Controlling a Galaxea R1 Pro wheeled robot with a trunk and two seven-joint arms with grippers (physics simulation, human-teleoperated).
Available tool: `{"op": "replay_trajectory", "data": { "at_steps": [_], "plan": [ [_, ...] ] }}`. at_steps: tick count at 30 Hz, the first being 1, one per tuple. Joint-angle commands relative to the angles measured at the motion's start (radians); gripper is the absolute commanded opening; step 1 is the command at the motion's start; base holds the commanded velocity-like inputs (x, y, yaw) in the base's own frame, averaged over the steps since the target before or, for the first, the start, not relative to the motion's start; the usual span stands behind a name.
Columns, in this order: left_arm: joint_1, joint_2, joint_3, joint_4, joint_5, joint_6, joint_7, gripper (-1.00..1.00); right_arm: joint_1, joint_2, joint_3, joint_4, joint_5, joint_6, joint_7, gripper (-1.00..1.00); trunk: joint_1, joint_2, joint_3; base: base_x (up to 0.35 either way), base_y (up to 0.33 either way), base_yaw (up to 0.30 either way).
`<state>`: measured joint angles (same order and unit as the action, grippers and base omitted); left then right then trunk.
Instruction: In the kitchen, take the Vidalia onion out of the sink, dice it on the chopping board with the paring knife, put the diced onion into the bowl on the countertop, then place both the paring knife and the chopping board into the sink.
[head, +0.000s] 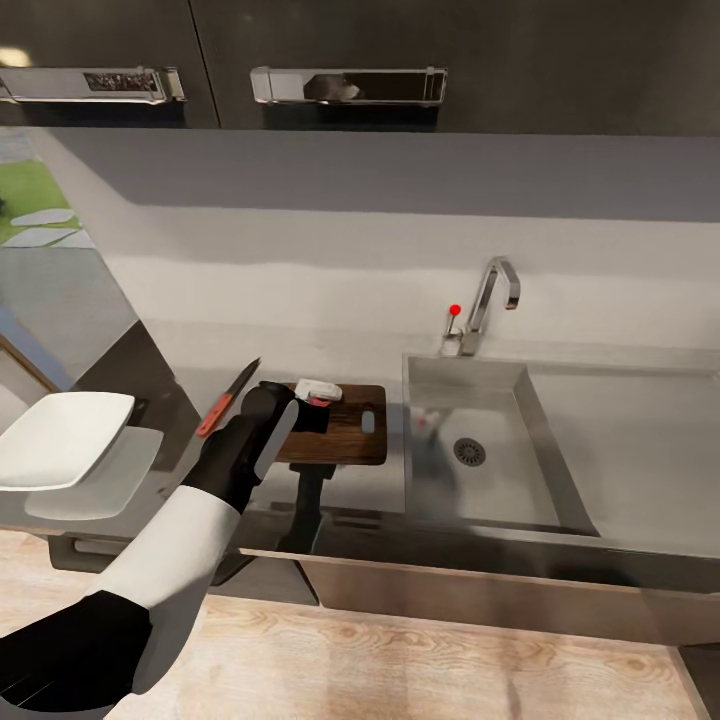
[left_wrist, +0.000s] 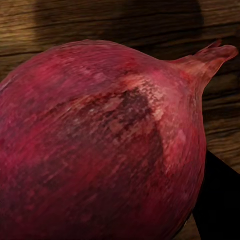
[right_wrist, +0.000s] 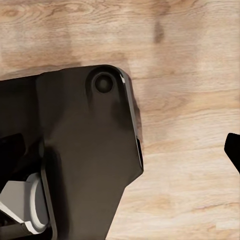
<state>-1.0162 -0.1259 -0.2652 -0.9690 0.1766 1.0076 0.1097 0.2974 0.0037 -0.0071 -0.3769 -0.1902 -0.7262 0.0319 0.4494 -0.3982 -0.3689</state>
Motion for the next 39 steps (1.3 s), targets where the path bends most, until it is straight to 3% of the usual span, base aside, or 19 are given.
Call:
{"op": "replay_trajectory", "data": {
  "at_steps": [1,7,8,23,31,39],
  "plan": [
    [-0.001,0.000,-0.002,0.000,0.011,0.003,0.010,-1.00,0.001,0.000,-0.001,-0.002,-0.005,-0.001,0.003,1.00,0.001,-0.002,-0.002,0.000,0.000,0.000],
    [-0.001,0.000,-0.002,0.008,0.010,0.002,0.010,-1.00,0.001,0.001,-0.001,-0.001,-0.006,-0.001,0.003,1.00,0.001,-0.002,-0.002,0.000,0.000,0.000],
    [-0.001,0.000,-0.002,0.008,0.009,0.002,0.010,1.00,0.001,0.001,-0.001,-0.001,-0.005,-0.001,0.003,1.00,0.001,-0.002,-0.002,0.000,0.000,0.000],
    [-0.001,0.000,-0.002,0.016,0.009,0.002,0.010,1.00,0.000,0.001,-0.001,0.001,-0.006,-0.001,0.003,1.00,0.001,-0.002,-0.002,0.000,0.000,0.000],
    [-0.001,0.002,0.001,-0.176,0.005,0.007,0.011,1.00,0.000,0.001,-0.001,0.001,-0.005,-0.001,0.003,1.00,0.001,-0.002,-0.002,0.000,0.000,0.000],
    [-0.001,0.016,0.001,-0.190,0.004,0.008,0.011,1.00,0.000,0.001,-0.001,0.001,-0.005,-0.001,0.003,1.00,0.001,-0.002,-0.002,-0.113,0.000,0.000]
  ]
}}
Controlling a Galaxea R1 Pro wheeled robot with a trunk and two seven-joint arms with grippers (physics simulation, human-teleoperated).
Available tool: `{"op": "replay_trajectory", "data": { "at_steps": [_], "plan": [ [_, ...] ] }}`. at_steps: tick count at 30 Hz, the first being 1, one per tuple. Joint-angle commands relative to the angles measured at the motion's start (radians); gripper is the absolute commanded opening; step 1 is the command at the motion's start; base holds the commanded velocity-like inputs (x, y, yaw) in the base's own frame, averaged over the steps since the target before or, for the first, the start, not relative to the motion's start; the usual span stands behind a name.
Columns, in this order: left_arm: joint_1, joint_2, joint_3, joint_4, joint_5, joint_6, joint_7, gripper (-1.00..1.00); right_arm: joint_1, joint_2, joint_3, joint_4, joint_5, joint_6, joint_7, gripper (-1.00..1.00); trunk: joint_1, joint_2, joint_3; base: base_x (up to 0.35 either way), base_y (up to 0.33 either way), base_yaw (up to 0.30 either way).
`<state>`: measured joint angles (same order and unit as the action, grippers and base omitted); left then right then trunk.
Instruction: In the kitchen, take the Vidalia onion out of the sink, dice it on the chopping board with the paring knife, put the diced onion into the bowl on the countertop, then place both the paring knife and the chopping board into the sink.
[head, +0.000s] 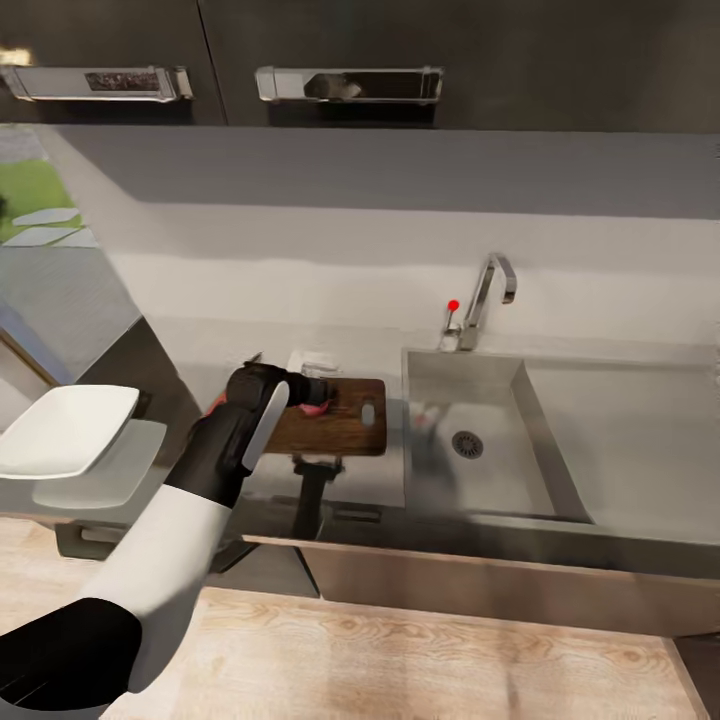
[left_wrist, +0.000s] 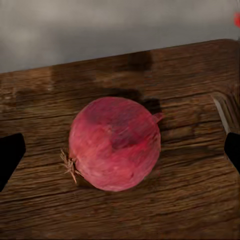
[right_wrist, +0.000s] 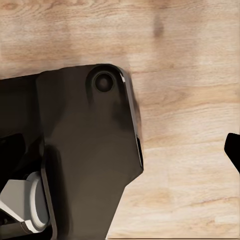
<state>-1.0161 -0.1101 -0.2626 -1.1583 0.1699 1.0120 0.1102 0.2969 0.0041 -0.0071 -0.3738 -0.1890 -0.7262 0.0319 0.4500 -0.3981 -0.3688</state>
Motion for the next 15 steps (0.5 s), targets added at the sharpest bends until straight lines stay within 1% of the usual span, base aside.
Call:
{"op": "replay_trajectory", "data": {
  "at_steps": [1,15],
  "plan": [
    [-0.001,0.000,-0.001,0.000,0.011,0.003,0.011,1.00,0.001,0.000,-0.001,-0.002,-0.006,-0.001,0.003,1.00,0.000,-0.002,-0.002,-0.307,0.000,0.000],
    [-0.001,0.001,-0.001,0.029,0.011,0.002,0.010,1.00,0.001,-0.001,-0.001,-0.002,-0.006,-0.001,0.003,1.00,0.000,-0.002,-0.002,-0.332,0.000,0.000]
  ]
}}
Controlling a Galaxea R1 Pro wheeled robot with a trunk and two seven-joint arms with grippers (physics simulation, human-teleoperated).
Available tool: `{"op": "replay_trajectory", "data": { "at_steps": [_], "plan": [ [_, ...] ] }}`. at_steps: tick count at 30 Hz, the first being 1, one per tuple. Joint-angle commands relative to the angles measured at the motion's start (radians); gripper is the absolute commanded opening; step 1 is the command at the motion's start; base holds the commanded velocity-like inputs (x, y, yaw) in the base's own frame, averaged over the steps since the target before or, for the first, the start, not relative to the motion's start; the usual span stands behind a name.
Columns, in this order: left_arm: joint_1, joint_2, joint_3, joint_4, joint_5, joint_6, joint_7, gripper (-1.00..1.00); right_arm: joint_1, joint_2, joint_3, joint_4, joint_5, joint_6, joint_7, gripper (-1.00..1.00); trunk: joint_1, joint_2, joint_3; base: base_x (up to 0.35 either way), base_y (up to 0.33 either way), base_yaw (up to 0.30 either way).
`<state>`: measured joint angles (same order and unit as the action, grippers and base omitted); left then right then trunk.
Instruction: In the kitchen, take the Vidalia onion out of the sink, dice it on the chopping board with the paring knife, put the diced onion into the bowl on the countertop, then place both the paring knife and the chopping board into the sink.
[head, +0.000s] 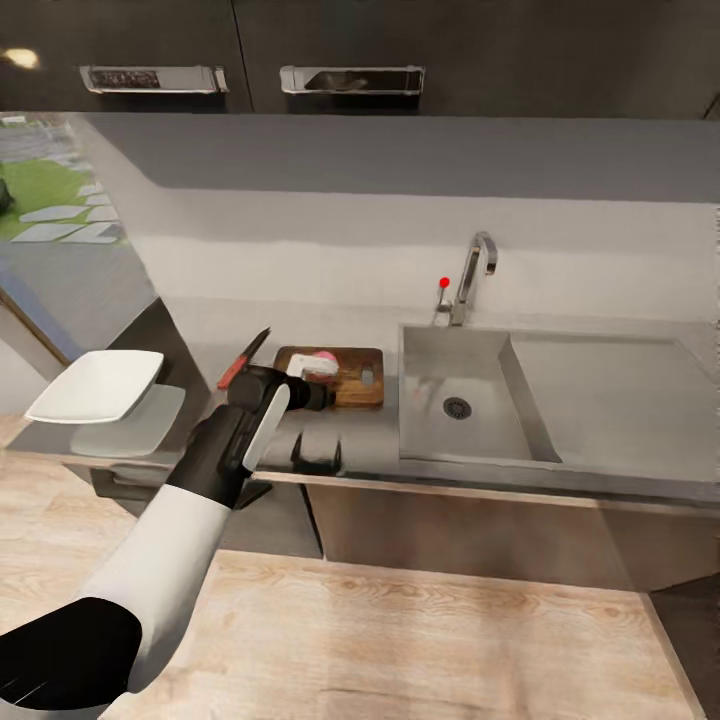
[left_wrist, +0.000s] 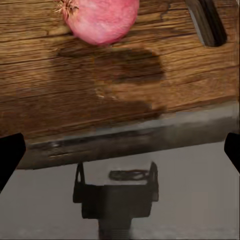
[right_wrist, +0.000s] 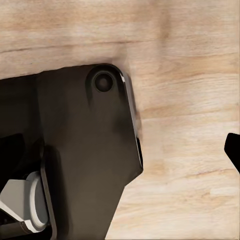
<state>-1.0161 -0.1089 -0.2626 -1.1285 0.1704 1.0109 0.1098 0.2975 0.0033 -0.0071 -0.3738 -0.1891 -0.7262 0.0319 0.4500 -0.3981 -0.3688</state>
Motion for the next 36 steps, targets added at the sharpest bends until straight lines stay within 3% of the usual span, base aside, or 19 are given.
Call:
{"op": "replay_trajectory", "data": {
  "at_steps": [1,18,27,32,36],
  "plan": [
    [-0.001,0.000,-0.001,0.003,0.011,0.003,0.010,1.00,0.001,0.000,-0.001,-0.002,-0.006,-0.001,0.003,1.00,0.000,-0.002,-0.002,-0.336,0.000,0.000],
    [-0.001,-0.001,-0.002,0.040,0.014,0.003,0.010,1.00,0.000,0.001,-0.001,-0.002,-0.006,-0.001,0.003,1.00,0.000,-0.002,-0.002,-0.336,0.000,0.000],
    [-0.001,-0.001,-0.002,0.131,0.015,-0.001,0.009,1.00,0.000,0.001,-0.001,-0.002,-0.006,-0.001,0.003,1.00,0.000,-0.002,-0.002,-0.336,0.000,0.000],
    [-0.001,-0.004,-0.004,0.313,0.017,-0.026,0.002,1.00,0.000,0.000,-0.001,-0.002,-0.005,-0.001,0.003,1.00,0.000,-0.002,-0.002,-0.335,0.000,0.000],
    [-0.001,-0.010,-0.004,0.649,0.017,-0.291,-0.002,1.00,0.000,0.000,-0.001,-0.003,-0.004,-0.001,0.003,1.00,0.000,-0.002,-0.002,-0.306,0.000,0.000]
  ]
}}
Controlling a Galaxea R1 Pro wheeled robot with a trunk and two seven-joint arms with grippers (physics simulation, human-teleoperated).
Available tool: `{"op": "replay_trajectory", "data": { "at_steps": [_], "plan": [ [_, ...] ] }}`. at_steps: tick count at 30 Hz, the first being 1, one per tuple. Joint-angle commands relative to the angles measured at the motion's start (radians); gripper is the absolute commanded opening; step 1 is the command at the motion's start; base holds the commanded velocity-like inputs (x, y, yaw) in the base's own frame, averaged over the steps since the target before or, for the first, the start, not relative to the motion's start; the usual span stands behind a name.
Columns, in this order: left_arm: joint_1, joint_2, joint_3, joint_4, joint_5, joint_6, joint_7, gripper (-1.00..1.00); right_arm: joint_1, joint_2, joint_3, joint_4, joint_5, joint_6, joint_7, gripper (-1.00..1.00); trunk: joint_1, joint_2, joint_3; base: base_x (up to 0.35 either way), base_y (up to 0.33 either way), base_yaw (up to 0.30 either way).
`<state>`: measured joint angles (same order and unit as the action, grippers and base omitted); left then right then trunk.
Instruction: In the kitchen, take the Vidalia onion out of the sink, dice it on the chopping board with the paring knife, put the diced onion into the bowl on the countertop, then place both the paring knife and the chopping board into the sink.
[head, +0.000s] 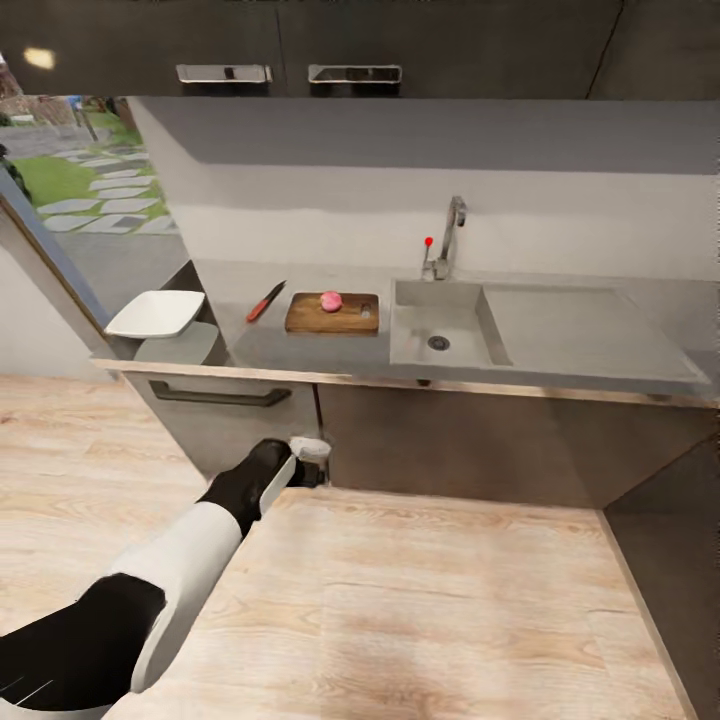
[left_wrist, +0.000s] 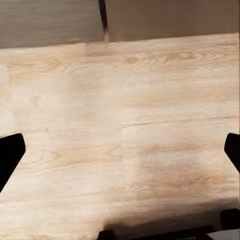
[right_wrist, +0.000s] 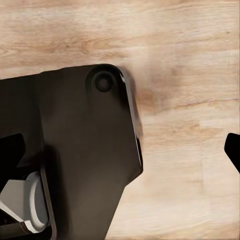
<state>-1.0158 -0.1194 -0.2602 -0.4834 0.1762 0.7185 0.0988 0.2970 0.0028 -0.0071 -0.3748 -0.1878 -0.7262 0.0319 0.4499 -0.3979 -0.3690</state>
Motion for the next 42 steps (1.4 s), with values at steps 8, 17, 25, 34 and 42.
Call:
{"op": "replay_trajectory", "data": {
  "at_steps": [8,17,25,34,42],
  "plan": [
    [0.040,-0.007,-0.006,0.541,0.012,-0.570,-0.068,1.00,0.001,-0.002,-0.001,-0.004,-0.004,-0.001,0.003,1.00,0.000,-0.002,-0.001,-0.105,0.000,0.000],
    [0.276,0.045,-0.005,0.564,0.011,-0.721,-0.082,1.00,0.001,-0.007,-0.002,-0.048,-0.010,-0.009,-0.004,1.00,0.000,-0.002,-0.001,-0.002,0.000,0.000],
    [0.477,0.182,-0.005,0.565,0.014,-1.103,-0.250,1.00,0.000,-0.011,-0.008,-0.234,-0.013,-0.010,-0.046,1.00,0.000,-0.002,0.007,0.000,0.000,0.000],
    [0.600,0.215,-0.004,0.565,0.029,-1.369,-0.222,1.00,-0.009,-0.044,-0.008,-0.243,-0.013,-0.006,-0.050,1.00,0.000,-0.002,0.020,0.000,0.000,0.000],
    [0.615,0.186,-0.004,0.565,0.035,-1.431,0.048,1.00,-0.010,-0.051,-0.008,-0.237,-0.004,-0.004,-0.047,1.00,0.000,-0.002,0.021,0.000,0.000,0.000]
  ]
}}
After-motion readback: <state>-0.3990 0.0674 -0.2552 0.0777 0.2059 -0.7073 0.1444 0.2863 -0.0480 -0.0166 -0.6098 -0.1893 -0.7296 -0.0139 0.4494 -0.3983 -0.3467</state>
